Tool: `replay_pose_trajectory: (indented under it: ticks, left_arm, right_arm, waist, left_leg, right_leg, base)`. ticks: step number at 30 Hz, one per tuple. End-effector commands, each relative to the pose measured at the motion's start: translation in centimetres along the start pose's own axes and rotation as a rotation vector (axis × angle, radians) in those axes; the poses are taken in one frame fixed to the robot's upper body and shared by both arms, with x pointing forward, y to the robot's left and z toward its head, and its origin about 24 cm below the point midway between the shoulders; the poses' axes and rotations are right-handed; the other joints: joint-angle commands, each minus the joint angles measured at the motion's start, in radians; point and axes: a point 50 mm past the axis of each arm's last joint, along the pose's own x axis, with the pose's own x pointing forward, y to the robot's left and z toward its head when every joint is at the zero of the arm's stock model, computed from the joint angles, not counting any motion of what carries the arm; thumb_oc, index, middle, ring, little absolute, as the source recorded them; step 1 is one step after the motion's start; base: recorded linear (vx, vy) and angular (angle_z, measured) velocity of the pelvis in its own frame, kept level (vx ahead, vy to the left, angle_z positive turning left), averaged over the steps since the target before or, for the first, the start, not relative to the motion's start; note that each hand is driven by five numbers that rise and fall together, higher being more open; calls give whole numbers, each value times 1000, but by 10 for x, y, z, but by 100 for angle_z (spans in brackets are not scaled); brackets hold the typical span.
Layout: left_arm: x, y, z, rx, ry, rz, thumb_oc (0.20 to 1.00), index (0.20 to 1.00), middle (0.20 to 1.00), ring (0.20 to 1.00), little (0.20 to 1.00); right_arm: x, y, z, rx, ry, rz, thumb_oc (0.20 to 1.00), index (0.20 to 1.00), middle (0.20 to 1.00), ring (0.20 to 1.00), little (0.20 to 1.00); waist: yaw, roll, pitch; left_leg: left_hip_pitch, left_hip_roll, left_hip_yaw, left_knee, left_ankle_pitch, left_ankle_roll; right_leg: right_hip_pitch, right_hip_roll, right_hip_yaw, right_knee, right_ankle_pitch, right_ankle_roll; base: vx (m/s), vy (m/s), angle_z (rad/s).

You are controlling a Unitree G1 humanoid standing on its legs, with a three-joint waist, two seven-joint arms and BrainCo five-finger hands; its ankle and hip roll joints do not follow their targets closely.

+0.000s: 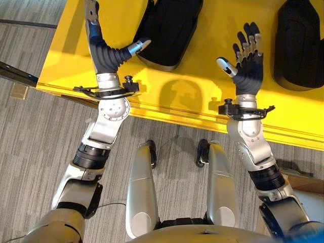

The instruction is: Move parts from the plastic box to the shelf.

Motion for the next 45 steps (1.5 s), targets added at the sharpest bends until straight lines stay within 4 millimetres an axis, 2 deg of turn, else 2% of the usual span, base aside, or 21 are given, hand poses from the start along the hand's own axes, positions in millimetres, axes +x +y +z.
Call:
replay_pose_trajectory:
  ticks: [1,13,21,25,29,35,36,37,45]
  left_arm:
    - [12,6,15,-109,-30,60,1000,1000,1000,1000,1000]
    - [40,23,-24,-134,190,82,1000,1000,1000,1000,1000]
    - [55,17,-42,-127,328,-7,1000,1000,1000,1000,1000]
    - [64,13,-44,-63,356,-64,1000,1000,1000,1000,1000]
    - [78,11,-39,60,334,-136,1000,1000,1000,1000,1000]
    - [89,2,-31,140,310,-194,1000,1000,1000,1000,1000]
    - [90,-1,-30,142,310,-199,1000,1000,1000,1000,1000]
    - [88,-3,-32,144,317,-210,1000,1000,1000,1000,1000]
    - [76,-32,-38,139,376,-253,1000,1000,1000,1000,1000]
  right_arm:
    - [2,-1,12,49,-78,-27,1000,1000,1000,1000,1000]
    - [13,17,-3,48,8,65,1000,1000,1000,1000,1000]
    - [10,27,-12,63,71,139,1000,1000,1000,1000,1000]
    - [10,33,-15,72,95,170,1000,1000,1000,1000,1000]
    - [8,38,-19,76,115,209,1000,1000,1000,1000,1000]
    - [6,45,-21,93,134,245,1000,1000,1000,1000,1000]
    - [5,46,-21,99,136,249,1000,1000,1000,1000,1000]
    - [5,47,-22,100,138,255,1000,1000,1000,1000,1000]
    - [3,55,-25,148,164,263,1000,1000,1000,1000,1000]
  waist:
    - [5,37,-34]
    - [1,49,-28]
    - [-12,54,-21]
    - [-18,53,-15]
    - [-21,56,-11]
    - [-24,53,-3]
    - [-24,52,-1]
    - [-24,52,-2]
    - [-34,41,6]
  left_leg:
    - [20,27,-17,6,-76,-28]
    - [13,23,-12,21,-71,-34]
    - [7,22,-9,30,-68,-38]
    - [-1,21,-11,32,-65,-40]
    - [-6,21,-13,34,-62,-40]
    - [-7,18,-14,31,-60,-41]
    - [-7,18,-14,32,-61,-41]
    - [10,21,-13,37,-89,-45]
    - [6,25,-10,51,-96,-44]
  right_leg:
    - [21,-2,-5,-73,88,47]
    - [24,-9,-4,-63,87,52]
    - [21,-15,-4,-47,78,57]
    - [19,-15,-6,-47,81,60]
    - [18,-17,-9,-46,81,63]
    - [19,-20,-7,-46,82,66]
    - [18,-20,-7,-44,82,66]
    - [30,-20,-6,-36,60,75]
    - [19,-16,2,-27,56,70]
  base:
    - [-2,38,-4]
    - [2,8,0]
    - [9,22,0]
    - [5,34,1]
    - [2,5,1]
    - [0,0,0]
    - [86,19,0]
    - [87,18,0]
    - [11,3,0]
